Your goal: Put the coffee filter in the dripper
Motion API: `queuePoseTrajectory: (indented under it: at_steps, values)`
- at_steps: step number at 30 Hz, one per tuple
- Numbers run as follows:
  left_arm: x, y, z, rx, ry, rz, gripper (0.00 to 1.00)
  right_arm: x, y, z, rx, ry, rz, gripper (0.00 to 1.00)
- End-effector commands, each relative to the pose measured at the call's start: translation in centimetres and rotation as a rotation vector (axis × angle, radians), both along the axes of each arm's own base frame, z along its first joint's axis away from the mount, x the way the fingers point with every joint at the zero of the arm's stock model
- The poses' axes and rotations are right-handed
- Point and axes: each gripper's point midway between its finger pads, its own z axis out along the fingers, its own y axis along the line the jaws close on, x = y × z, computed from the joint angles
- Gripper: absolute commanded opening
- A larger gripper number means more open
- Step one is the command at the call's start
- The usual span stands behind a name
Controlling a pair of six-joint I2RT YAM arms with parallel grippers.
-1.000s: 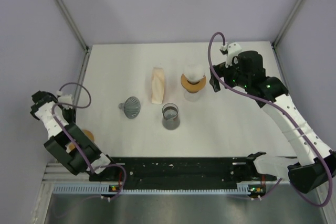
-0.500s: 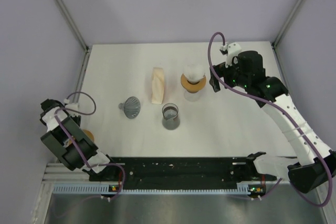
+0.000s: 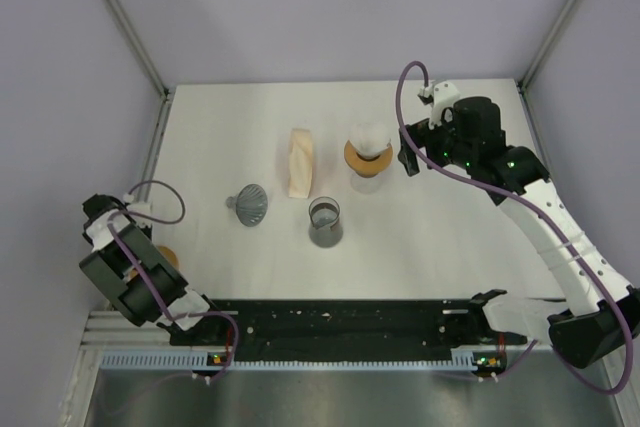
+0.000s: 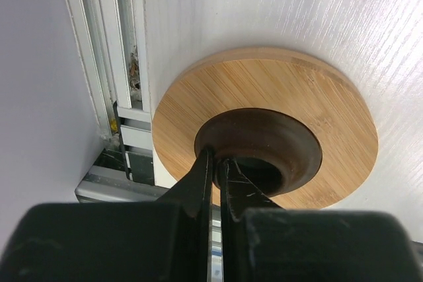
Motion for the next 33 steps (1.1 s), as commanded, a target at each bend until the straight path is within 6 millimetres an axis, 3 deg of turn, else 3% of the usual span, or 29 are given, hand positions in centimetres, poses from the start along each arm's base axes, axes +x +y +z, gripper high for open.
queuePoseTrajectory:
  at_steps: [1,7,10,13,15,19,22,24,28,33]
  values:
    - [3.4,-1.8,-0.7,-0.128,-0.177,0.012,0.00,0.6,0.1,2.4,0.036,-0.073,0.004,0.99]
    - [7.4,-2.7,6.2,-0.172,-0.412,0.005,0.00,0.0,0.4,4.8,0.090,-0.113,0.012,0.99]
    - [9.3,-3.9,10.9,-0.213,-0.537,-0.011,0.00,-0.1,0.5,5.8,0.108,-0.130,0.016,0.99]
    - [11.1,-6.0,16.3,-0.236,-0.660,-0.069,0.00,-1.0,2.6,7.1,0.201,-0.114,0.102,0.99]
    - [12.2,-8.4,19.7,-0.253,-0.740,-0.139,0.00,-2.0,4.9,8.4,0.282,-0.122,0.218,0.99]
    - [14.2,-15.7,25.4,-0.286,-0.856,-0.348,0.00,-4.0,10.1,11.7,0.400,-0.192,0.401,0.98]
    - [14.7,-21.0,29.3,-0.426,-0.909,-0.467,0.00,-6.2,14.8,13.0,0.436,-0.225,0.536,0.97]
    - [14.6,-24.1,31.0,-0.548,-0.905,-0.536,0.00,-7.3,16.8,13.3,0.447,-0.225,0.639,0.97]
    - [13.0,-29.9,32.5,-0.760,-0.817,-0.698,0.00,-7.7,18.0,13.5,0.381,-0.317,0.775,0.96]
    - [8.5,-36.3,33.5,-1.014,-0.667,-0.952,0.00,-10.8,18.8,12.2,0.310,-0.422,1.060,0.96]
